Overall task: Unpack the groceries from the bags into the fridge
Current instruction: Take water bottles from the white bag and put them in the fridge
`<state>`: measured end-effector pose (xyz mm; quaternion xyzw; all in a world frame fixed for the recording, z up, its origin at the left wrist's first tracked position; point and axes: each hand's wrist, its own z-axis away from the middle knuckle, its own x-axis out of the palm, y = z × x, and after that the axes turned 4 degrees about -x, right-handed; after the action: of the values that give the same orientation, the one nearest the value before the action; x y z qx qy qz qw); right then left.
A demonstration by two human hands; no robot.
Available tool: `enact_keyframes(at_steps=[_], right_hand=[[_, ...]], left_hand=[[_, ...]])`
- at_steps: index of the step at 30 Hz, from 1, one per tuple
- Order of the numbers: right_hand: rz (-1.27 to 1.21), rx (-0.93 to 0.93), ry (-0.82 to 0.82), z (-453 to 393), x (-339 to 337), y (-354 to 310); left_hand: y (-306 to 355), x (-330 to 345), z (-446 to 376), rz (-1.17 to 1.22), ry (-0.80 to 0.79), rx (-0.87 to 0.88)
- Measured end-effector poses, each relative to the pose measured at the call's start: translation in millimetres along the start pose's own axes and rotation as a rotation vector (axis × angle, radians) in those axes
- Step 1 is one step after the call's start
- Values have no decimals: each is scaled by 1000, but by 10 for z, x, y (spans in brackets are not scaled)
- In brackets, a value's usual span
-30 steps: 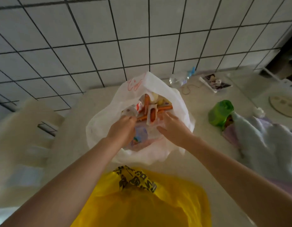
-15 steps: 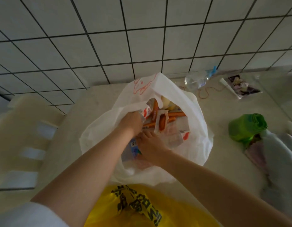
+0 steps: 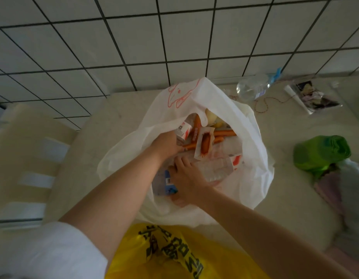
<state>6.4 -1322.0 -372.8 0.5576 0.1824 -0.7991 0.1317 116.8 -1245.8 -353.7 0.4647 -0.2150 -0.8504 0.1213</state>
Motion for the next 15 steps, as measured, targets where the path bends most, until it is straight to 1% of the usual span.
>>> enact_keyframes(at_steps=[3, 6, 11, 15], right_hand=[[-61, 29, 3, 6, -25, -15], [-37, 47, 11, 49, -105, -75], [-42, 82, 98, 301, -303, -106], [-41, 142, 150, 556, -484, 21]], left_hand=[[-4, 10, -2, 47, -1, 3], [-14, -39, 40, 102, 4, 35], [-58, -83, 158, 52, -5, 8], [-65, -144, 256, 39, -6, -15]])
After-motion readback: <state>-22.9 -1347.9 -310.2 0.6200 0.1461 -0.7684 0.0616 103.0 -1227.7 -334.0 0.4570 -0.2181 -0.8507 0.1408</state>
